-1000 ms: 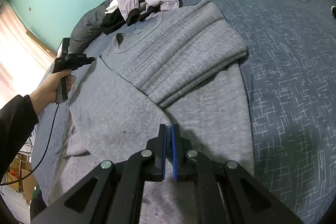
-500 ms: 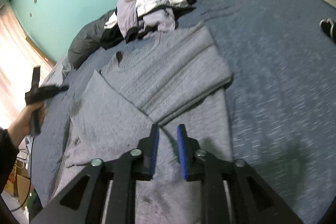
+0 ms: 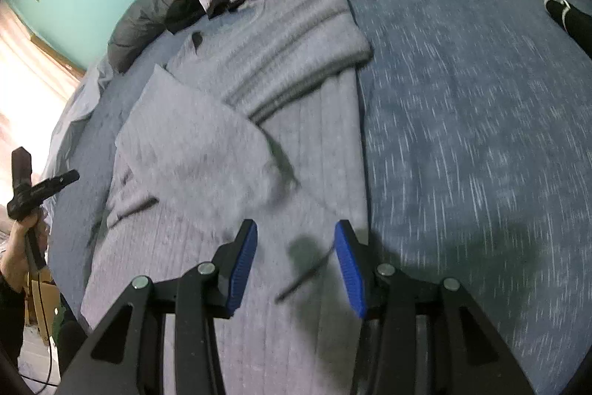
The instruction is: Fold clothes
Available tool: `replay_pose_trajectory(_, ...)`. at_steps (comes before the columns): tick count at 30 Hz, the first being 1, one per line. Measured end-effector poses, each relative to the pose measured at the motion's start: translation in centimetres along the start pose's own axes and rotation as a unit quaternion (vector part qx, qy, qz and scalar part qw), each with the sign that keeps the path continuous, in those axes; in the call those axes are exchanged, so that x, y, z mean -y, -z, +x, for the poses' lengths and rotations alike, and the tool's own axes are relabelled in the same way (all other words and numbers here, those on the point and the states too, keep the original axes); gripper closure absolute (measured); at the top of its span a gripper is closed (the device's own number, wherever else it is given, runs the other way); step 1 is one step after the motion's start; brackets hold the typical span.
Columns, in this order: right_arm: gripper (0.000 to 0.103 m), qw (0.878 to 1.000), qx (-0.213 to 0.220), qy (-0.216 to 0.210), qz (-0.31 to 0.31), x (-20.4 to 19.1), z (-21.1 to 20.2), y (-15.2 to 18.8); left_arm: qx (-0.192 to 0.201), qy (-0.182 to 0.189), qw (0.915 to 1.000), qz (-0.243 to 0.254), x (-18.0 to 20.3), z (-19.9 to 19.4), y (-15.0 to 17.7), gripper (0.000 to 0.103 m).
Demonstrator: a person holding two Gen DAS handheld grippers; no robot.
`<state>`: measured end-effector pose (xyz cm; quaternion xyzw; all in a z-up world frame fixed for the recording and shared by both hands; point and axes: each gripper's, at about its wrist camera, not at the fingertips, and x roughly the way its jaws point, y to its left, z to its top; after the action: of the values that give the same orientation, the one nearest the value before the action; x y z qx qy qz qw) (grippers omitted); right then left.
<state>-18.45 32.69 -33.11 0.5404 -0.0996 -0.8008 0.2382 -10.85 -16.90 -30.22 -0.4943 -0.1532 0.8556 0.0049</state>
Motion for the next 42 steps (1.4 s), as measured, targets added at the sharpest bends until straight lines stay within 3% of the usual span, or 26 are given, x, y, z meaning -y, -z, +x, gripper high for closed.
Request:
replay_pose_trajectory(7,0.059,0.999,-0.025,0.000,0.029,-0.4,1.3,2.0,-0.003,0.009,0.9999,-0.006,-0.2,-1.4,3.7,0.065)
replay_pose_trajectory(9,0.067,0.999,-0.030,0.014,0.032,-0.5,1.8,2.1,-0.003,0.015,0.9998,-0.014,-0.3,-1.7,4.5,0.063)
replay_pose_trajectory(11,0.089,0.999,-0.031,0.029,0.033,-0.7,2.2,2.1,-0.002,0.019,0.9997,-0.017,-0.3,-2.0,5.1,0.063)
replay_pose_trajectory(14,0.099,0.999,-0.020,0.043,0.025,-0.9,1.7,2.2,0.001,0.023,0.9996,-0.015,-0.3,-2.7,5.5,0.063)
replay_pose_trajectory(24,0.100,0.994,-0.003,0.100,-0.046,-2.0,-0.5,3.3,0.010,0.015,0.9996,-0.021,-1.5,-4.0,6.0,0.062)
replay_pose_trajectory(36,0.096,0.995,-0.044,0.085,-0.022,-0.3,-2.6,4.5,-0.065,0.049,0.9965,-0.020,-1.0,-2.0,9.3,0.061)
replay_pose_trajectory(37,0.091,0.995,-0.049,0.079,-0.022,-0.3,-3.0,4.9,-0.075,0.051,0.9957,-0.020,-1.0,-1.8,9.9,0.061)
replay_pose_trajectory(40,0.060,0.995,-0.063,0.068,-0.025,-0.3,-4.3,6.4,-0.097,0.053,0.9938,-0.017,-0.7,-1.6,11.5,0.060)
replay_pose_trajectory(42,0.059,0.995,-0.073,0.065,-0.025,-0.1,-4.9,7.5,-0.107,0.053,0.9928,-0.013,-0.5,-1.7,12.6,0.057)
